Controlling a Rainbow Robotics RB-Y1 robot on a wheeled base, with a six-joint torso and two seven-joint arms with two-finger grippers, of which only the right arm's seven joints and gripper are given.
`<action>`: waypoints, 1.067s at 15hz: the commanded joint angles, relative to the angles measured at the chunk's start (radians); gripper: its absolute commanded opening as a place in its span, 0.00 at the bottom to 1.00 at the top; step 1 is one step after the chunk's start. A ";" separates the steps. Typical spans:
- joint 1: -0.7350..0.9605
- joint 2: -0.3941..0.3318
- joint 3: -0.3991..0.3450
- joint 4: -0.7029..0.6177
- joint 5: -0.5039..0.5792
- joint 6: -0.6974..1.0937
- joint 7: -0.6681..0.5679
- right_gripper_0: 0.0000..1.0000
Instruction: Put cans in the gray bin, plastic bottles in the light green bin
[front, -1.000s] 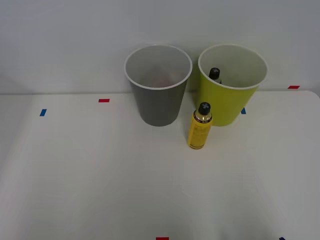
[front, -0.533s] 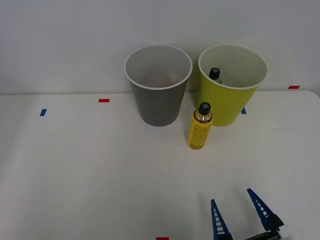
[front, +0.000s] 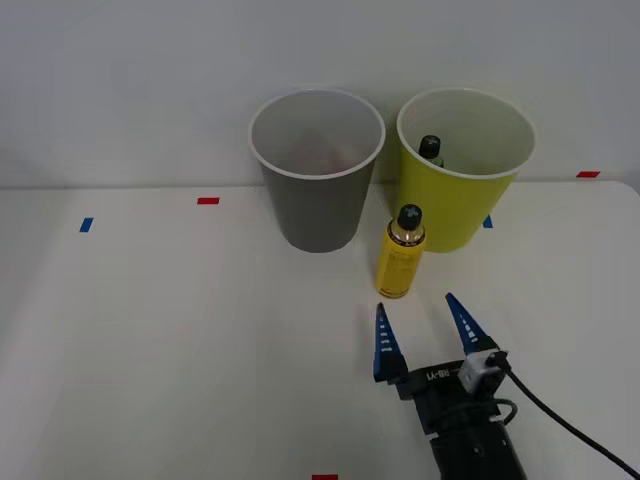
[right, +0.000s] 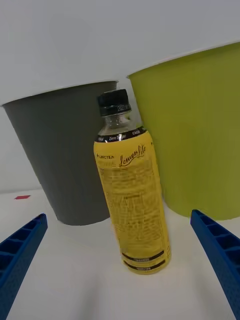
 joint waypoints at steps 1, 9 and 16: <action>-0.074 0.010 -0.028 0.000 0.011 0.085 0.019 1.00; -0.224 0.010 -0.045 0.000 0.020 0.297 0.025 1.00; -0.278 0.010 -0.051 0.001 0.014 0.369 0.023 1.00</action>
